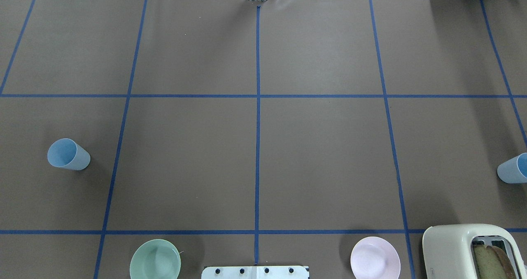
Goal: Stack blue cups with both arms
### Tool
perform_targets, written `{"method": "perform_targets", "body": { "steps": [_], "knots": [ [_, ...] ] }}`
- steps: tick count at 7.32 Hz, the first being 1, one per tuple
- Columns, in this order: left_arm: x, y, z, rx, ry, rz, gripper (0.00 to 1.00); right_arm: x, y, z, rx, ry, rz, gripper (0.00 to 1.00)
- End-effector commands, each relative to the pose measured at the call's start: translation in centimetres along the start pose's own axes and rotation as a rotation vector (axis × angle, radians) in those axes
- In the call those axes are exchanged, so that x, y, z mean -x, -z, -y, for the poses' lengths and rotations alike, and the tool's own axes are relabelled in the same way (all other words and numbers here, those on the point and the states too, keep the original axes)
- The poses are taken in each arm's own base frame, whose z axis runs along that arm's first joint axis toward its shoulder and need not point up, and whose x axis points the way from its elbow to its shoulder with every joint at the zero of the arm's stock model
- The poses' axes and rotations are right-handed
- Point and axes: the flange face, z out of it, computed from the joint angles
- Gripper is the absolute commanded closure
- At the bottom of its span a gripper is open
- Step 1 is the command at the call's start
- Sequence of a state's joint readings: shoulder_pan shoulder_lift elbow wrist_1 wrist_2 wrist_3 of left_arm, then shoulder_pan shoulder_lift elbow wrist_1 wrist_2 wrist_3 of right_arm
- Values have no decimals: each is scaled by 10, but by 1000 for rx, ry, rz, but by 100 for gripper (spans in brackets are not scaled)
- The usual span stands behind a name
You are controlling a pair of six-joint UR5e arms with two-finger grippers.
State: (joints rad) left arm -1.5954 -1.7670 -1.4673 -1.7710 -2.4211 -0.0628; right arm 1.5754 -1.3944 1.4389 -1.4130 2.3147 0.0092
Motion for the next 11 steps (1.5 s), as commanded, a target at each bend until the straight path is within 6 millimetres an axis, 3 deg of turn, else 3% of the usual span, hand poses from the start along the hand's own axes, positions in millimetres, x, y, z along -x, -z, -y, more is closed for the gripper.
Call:
{"method": "perform_targets", "body": {
  "steps": [1,3,4,5,6,7,9,11],
  "knots": [
    [0,0,-2,-1,-1,-1,2,1,1,0,-1,1,5,0],
    [-3,3,-1,-6,-1,-1,2,13,13,7,-28,8,5,0],
    [-10,5,0,-13,29,-4,2,6,5,0,-9,-27,11,0],
    [-34,-5,1,-10,32,-15,2,5,3,-23,-42,-65,17,0],
    [-53,-25,-19,-14,49,-35,2,18,-11,-48,-75,-114,44,0],
    [-72,-45,-36,-36,81,-62,2,33,-26,-87,-58,-116,55,0],
    [-101,-80,-62,-19,95,-106,2,45,-25,-154,-23,-105,79,0],
    [-144,-102,-91,3,100,-107,2,42,-34,-179,10,-113,79,0]
  ]
}}
